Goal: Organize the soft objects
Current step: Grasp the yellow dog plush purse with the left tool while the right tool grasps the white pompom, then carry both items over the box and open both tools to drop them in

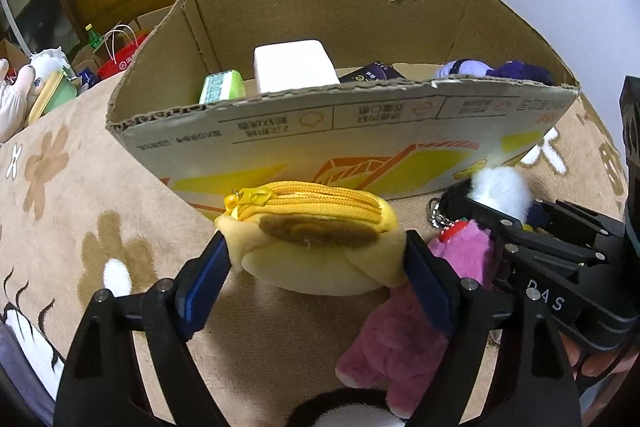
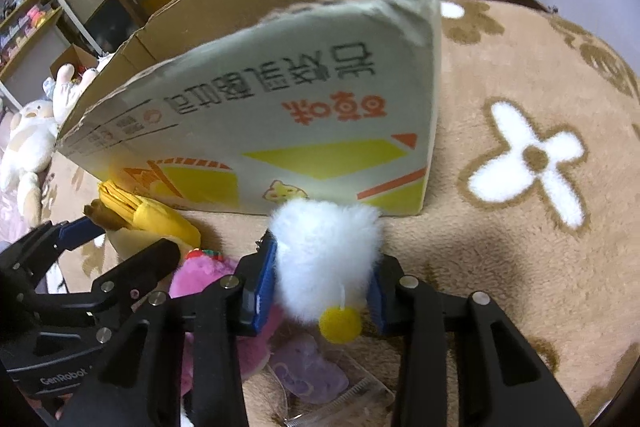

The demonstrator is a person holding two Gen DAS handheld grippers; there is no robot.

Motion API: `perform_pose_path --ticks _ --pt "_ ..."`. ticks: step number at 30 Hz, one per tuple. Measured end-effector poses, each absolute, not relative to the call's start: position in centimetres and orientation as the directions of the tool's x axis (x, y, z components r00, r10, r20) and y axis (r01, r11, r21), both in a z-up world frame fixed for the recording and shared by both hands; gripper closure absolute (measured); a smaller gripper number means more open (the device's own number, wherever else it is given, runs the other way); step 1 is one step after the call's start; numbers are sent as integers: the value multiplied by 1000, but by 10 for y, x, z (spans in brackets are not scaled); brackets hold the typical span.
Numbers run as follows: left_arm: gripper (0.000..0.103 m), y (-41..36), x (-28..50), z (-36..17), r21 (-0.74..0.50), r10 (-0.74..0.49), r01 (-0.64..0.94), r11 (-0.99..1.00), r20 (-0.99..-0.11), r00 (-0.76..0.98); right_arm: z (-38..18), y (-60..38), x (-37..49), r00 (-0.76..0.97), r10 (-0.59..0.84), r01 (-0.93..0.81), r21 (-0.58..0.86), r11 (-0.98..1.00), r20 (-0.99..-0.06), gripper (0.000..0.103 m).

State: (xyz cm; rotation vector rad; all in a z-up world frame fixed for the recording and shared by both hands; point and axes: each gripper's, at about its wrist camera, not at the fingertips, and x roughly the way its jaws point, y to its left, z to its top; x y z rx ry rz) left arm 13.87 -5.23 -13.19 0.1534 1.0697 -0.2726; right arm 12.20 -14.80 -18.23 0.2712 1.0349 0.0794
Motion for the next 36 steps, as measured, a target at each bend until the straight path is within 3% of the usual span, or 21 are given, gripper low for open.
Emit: perform_pose_path --ticks 9,20,36 --pt "21 -48 130 -122 -1 -143 286 958 -867 477 -165 -134 113 555 106 52 161 986 -825 63" --pt "21 -41 104 -87 4 -158 273 962 -808 568 -121 -137 86 664 46 42 98 994 -746 63" --pt "21 -27 61 -20 52 -161 242 969 -612 774 -40 -136 44 843 49 15 114 993 -536 63"
